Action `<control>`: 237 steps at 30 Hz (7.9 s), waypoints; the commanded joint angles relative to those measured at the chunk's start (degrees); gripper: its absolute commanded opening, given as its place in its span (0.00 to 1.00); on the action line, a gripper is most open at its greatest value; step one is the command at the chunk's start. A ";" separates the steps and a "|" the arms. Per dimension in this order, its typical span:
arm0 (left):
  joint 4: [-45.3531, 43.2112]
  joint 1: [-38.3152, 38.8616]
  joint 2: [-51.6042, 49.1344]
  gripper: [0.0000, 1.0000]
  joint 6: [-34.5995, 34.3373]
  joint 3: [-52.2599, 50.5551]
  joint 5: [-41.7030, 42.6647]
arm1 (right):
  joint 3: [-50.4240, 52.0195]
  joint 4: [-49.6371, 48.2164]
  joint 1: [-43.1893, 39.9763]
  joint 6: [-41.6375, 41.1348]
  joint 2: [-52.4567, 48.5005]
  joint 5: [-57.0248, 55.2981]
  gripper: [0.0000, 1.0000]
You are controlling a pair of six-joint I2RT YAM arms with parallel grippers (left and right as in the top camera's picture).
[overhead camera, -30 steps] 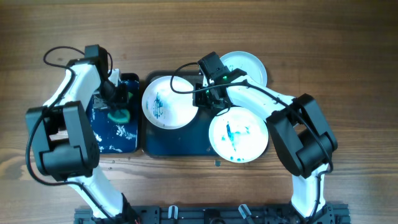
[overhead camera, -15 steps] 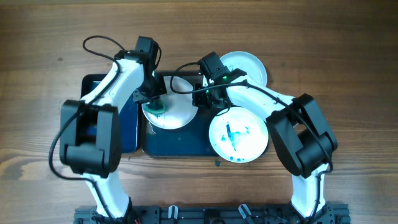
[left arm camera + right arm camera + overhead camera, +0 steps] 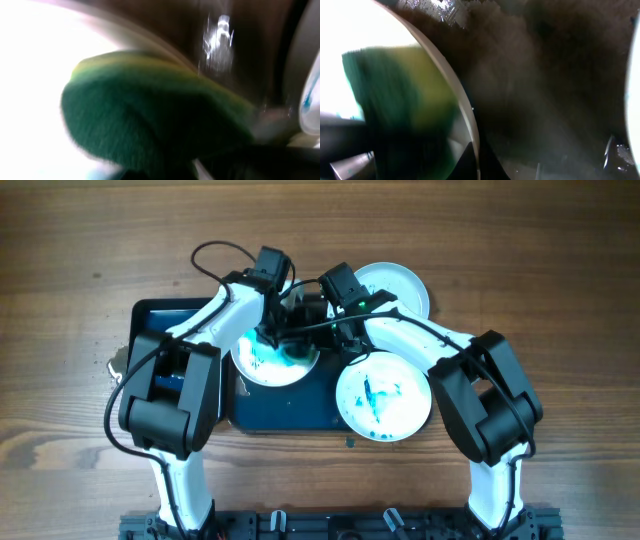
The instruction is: Clean dirty plates on tray and stack at the side
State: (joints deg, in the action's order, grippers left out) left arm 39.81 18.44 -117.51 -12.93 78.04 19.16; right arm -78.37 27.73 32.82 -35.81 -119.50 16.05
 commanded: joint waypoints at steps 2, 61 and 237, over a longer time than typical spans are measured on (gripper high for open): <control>-7.21 -1.01 -1.53 0.04 -7.23 -0.09 -15.85 | -0.85 -0.33 0.48 -0.70 -1.97 0.68 0.04; 10.54 0.04 -1.55 0.04 -17.27 -0.15 -46.36 | -0.85 -0.28 -0.22 -1.66 -1.97 0.46 0.04; 18.95 -15.50 7.23 0.04 -1.68 17.75 -11.58 | 16.02 18.93 -58.40 17.79 29.88 -5.01 0.04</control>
State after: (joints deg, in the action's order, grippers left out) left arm 58.92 3.05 -111.68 -14.06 94.80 8.10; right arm -67.33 49.91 -23.05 -18.15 -90.52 12.36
